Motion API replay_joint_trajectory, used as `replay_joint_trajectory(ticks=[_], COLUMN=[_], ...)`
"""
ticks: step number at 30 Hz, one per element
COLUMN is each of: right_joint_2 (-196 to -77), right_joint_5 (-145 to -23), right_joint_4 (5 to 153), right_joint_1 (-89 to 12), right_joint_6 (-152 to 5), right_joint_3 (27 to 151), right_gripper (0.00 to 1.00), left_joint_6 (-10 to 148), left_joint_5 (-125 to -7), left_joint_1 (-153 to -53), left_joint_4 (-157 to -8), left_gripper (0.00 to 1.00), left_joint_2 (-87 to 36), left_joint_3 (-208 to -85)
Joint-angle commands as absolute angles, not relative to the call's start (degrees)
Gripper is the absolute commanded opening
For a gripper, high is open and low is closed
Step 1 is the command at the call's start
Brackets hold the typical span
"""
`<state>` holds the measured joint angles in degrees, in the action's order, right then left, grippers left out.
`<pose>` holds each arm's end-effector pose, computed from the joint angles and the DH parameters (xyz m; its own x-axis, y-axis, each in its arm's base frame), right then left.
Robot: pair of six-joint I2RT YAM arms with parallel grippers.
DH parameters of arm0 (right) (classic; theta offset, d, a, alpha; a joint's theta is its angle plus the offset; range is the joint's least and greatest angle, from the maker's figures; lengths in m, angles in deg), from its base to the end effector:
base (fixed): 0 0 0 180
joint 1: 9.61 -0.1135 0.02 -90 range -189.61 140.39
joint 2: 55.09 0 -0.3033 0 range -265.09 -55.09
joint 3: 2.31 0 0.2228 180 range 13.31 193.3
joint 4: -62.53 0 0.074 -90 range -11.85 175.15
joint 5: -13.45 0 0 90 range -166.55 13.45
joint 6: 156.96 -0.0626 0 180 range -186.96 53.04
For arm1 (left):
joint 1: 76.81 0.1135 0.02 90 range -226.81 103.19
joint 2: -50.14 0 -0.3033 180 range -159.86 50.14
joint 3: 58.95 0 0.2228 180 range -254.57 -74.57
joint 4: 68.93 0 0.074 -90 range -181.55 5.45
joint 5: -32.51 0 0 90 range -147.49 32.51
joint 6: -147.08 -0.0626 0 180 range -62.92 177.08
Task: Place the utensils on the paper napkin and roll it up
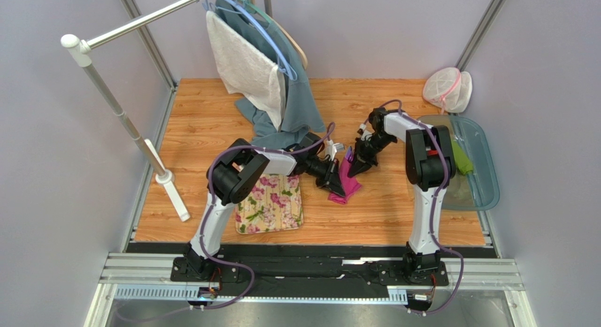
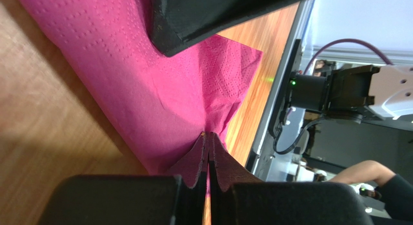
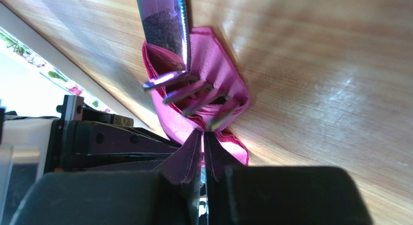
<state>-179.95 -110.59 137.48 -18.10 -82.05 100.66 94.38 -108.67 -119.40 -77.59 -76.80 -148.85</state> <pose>0.3757 0.0915 0.1543 -0.9628 0.0744 0.2597 0.2012 0.8390 0.5056 0.3051 -0.3467 0.1407 -0.9190 0.3288 -0.2177 0.3368 0.3677 -0.8668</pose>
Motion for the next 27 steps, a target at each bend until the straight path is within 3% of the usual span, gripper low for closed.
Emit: replay_joint_trajectory(ticks=[1, 7, 11, 16, 27], right_joint_2=[-183.3, -177.4, -174.5, -173.8, -177.5], right_joint_5=[-98.3, -104.7, -108.6, -110.6, -109.5], right_joint_4=[128.0, 130.6, 131.5, 128.8, 123.7], right_joint_1=[-18.2, -16.5, -15.8, -16.0, -17.0], right_joint_6=[-78.9, -78.2, -78.7, -81.0, -80.7], right_joint_3=[102.7, 104.8, 104.8, 102.7, 97.2], right_gripper=[0.09, 0.25, 0.48, 0.53, 0.51], left_joint_6=[96.4, 97.9, 97.9, 97.4, 96.9], left_joint_5=[-106.1, -105.2, -104.5, -104.4, -104.2], left_joint_1=[-119.4, -118.9, -118.9, -118.9, -118.9], left_joint_4=[-79.3, -78.6, -78.5, -78.7, -79.1], left_gripper=[0.01, 0.00, 0.00, 0.00, 0.00], left_joint_2=[-81.9, -84.2, -84.2, -84.1, -83.7], left_joint_3=[-151.1, -152.3, -152.5, -152.8, -153.2])
